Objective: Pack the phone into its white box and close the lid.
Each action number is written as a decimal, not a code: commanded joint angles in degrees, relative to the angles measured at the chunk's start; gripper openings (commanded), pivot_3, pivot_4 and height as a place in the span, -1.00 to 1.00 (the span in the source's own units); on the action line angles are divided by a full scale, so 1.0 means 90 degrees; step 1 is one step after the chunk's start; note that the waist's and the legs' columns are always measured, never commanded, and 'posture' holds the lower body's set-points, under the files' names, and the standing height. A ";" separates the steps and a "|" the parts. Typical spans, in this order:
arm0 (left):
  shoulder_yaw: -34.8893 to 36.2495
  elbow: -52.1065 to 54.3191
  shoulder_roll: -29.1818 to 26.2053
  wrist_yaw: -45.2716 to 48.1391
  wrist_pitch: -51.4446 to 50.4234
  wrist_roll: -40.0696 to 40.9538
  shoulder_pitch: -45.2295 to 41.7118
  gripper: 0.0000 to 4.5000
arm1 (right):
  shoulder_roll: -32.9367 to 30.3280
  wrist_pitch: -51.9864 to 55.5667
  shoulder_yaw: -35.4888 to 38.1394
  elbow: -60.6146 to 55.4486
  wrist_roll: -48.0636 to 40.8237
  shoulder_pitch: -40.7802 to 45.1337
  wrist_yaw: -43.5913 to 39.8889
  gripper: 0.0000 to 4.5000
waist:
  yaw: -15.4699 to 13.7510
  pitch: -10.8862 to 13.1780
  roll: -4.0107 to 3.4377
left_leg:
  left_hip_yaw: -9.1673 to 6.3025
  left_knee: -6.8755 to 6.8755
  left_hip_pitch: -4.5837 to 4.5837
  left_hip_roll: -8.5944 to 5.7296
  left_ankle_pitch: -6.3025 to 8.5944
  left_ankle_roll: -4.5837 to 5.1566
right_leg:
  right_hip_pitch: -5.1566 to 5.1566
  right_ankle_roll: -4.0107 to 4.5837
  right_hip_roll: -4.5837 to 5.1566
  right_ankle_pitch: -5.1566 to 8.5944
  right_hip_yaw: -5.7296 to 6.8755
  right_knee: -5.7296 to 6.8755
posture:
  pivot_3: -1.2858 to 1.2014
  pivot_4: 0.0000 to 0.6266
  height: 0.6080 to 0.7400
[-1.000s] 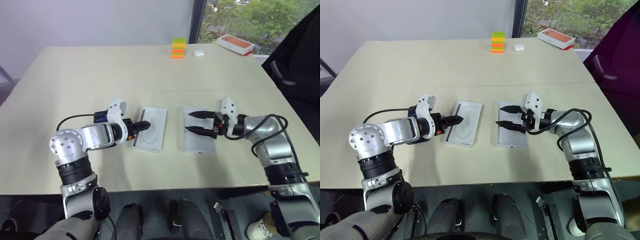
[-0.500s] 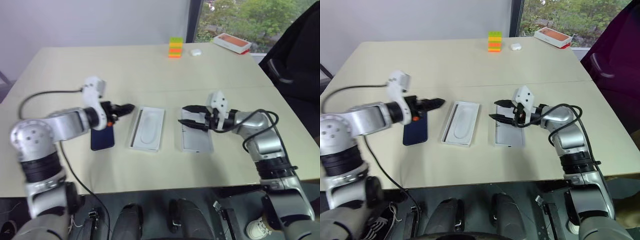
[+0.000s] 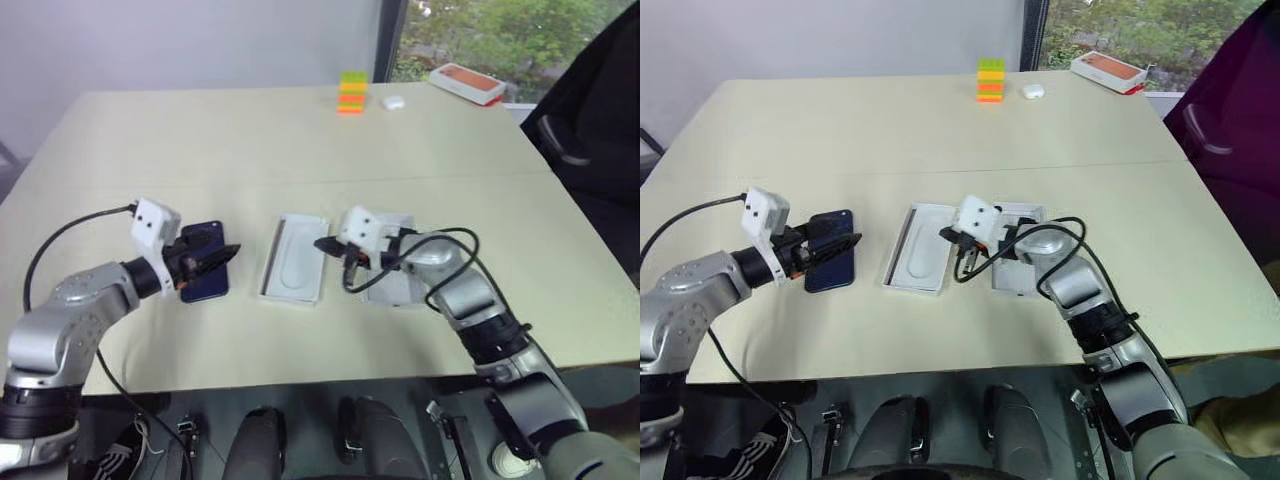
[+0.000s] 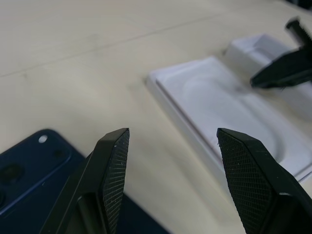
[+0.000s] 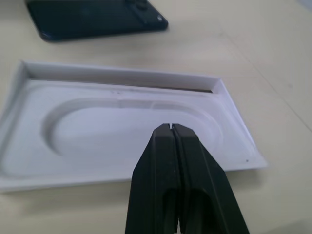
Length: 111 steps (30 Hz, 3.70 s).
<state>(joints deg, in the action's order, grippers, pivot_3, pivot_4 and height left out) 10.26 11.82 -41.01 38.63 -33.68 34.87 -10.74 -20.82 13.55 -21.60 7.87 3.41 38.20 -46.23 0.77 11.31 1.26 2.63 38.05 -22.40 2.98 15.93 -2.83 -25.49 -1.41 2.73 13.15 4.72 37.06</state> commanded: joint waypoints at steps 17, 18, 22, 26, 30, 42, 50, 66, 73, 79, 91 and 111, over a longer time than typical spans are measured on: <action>-0.0944 -0.0070 0.0886 0.0205 0.0469 -0.0917 0.0119 0.35 | 0.0412 -0.0570 -0.0929 0.0398 0.1189 0.0329 -0.0123 -0.97 | 0.0001 -0.0003 0.0004 | 0.0000 0.0004 0.0002 -0.0002 0.0001 0.0003 | 0.0004 -0.0001 0.0005 -0.0001 0.0004 0.0004 | 0.03 -0.52 1.00; -0.0978 -0.0021 0.0909 0.0243 0.0444 -0.0907 0.0131 0.35 | 0.0405 -0.0612 -0.0919 0.0427 0.1206 0.0342 -0.0131 -0.97 | -0.0002 -0.0003 0.0004 | 0.0000 0.0004 0.0002 -0.0002 0.0001 0.0003 | 0.0004 -0.0001 0.0004 -0.0001 0.0004 0.0004 | 0.03 -0.52 1.00; -0.1091 -0.0009 0.1005 0.0204 0.0390 -0.0952 0.0066 0.35 | 0.0516 -0.0590 -0.0841 0.0428 0.1148 0.0534 -0.0185 -0.97 | -0.0006 -0.0003 0.0004 | 0.0000 0.0005 0.0003 -0.0002 0.0001 0.0003 | 0.0005 -0.0001 0.0004 -0.0001 0.0004 0.0005 | 0.03 -0.52 1.00; -0.1126 0.0022 0.1146 0.0151 0.0310 -0.0942 0.0018 0.35 | 0.0613 -0.0592 -0.0850 0.0511 0.1183 0.0656 -0.0166 -0.97 | 0.0001 -0.0003 0.0004 | -0.0001 0.0006 0.0003 -0.0001 0.0001 0.0003 | 0.0005 -0.0001 0.0003 -0.0001 0.0004 0.0007 | 0.03 -0.52 1.00; -0.1159 0.0129 0.1225 0.0108 0.0245 -0.0934 0.0039 0.35 | 0.0582 -0.0799 -0.1062 0.0641 0.1419 0.0628 -0.0152 -0.97 | -0.0005 -0.0003 0.0004 | -0.0002 0.0006 0.0002 -0.0001 0.0001 0.0003 | 0.0005 -0.0001 0.0002 -0.0001 0.0004 0.0006 | 0.03 -0.52 1.00; -0.0974 0.0268 0.1208 0.0057 0.0272 -0.0933 0.0123 0.35 | 0.0401 -0.0880 -0.0790 0.0731 0.1473 0.1054 -0.0244 -0.97 | -0.0005 -0.0003 0.0005 | -0.0002 0.0010 0.0004 -0.0002 0.0000 0.0003 | 0.0007 0.0000 0.0003 -0.0002 0.0003 0.0011 | 0.03 -0.52 1.00; -0.0961 0.0256 0.1279 0.0029 0.0264 -0.0914 0.0053 0.35 | 0.0528 -0.1346 -0.1085 0.1653 0.2110 0.1270 0.0221 -0.97 | 0.0002 -0.0003 0.0005 | 0.0000 0.0011 0.0004 -0.0002 0.0000 0.0004 | 0.0007 0.0000 0.0005 -0.0002 0.0002 0.0011 | 0.03 -0.52 1.00; -0.0935 0.0325 0.1330 -0.0070 0.0214 -0.0907 0.0101 0.35 | 0.0993 -0.1656 -0.1093 0.1954 0.2185 0.1177 0.0175 -0.97 | 0.0001 -0.0003 0.0005 | -0.0002 0.0012 0.0006 0.0001 0.0000 0.0004 | 0.0007 0.0001 0.0002 -0.0003 0.0001 0.0016 | 0.03 -0.52 1.00; -0.0954 0.0368 0.1333 -0.0047 0.0207 -0.0892 0.0096 0.35 | 0.0601 -0.1711 -0.0814 0.1725 0.2046 0.1214 -0.0048 -0.97 | -0.0012 -0.0003 0.0005 | -0.0001 0.0014 0.0005 -0.0001 0.0000 0.0004 | 0.0008 0.0001 0.0005 -0.0003 0.0001 0.0015 | 0.03 -0.52 1.00; -0.0993 0.0344 0.1402 -0.0070 0.0202 -0.0892 -0.0010 0.35 | 0.0280 -0.1581 -0.0652 0.1229 0.1818 0.1080 -0.0456 -0.97 | 0.0000 -0.0003 0.0005 | -0.0001 0.0014 0.0005 -0.0001 0.0000 0.0004 | 0.0008 0.0000 0.0005 -0.0002 0.0002 0.0015 | 0.03 -0.52 1.00; -0.1059 0.0337 0.1502 -0.0089 0.0176 -0.0924 -0.0069 0.35 | 0.0117 -0.1896 -0.0998 0.1489 0.2264 0.0893 -0.0351 -0.97 | -0.0006 -0.0004 0.0006 | -0.0002 0.0018 0.0006 -0.0001 0.0000 0.0004 | 0.0009 0.0002 0.0002 -0.0004 0.0002 0.0016 | 0.03 -0.52 1.00; -0.1117 0.0422 0.1562 -0.0069 0.0099 -0.0864 -0.0156 0.35 | 0.0463 -0.1640 0.0063 0.1417 0.0947 0.1188 -0.0452 -0.97 | -0.0007 -0.0004 0.0006 | -0.0002 0.0019 0.0006 -0.0001 0.0000 0.0004 | 0.0012 0.0003 0.0003 -0.0005 0.0002 0.0016 | 0.03 -0.52 1.00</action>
<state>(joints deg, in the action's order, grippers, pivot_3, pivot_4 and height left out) -0.95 13.28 -26.16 37.59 -32.90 26.51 -11.84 -17.27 -2.79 -24.47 24.22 16.15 47.82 -49.14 0.71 11.28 1.31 2.60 38.22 -22.35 2.98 15.93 -2.79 -25.38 -1.39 2.75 13.11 4.73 37.21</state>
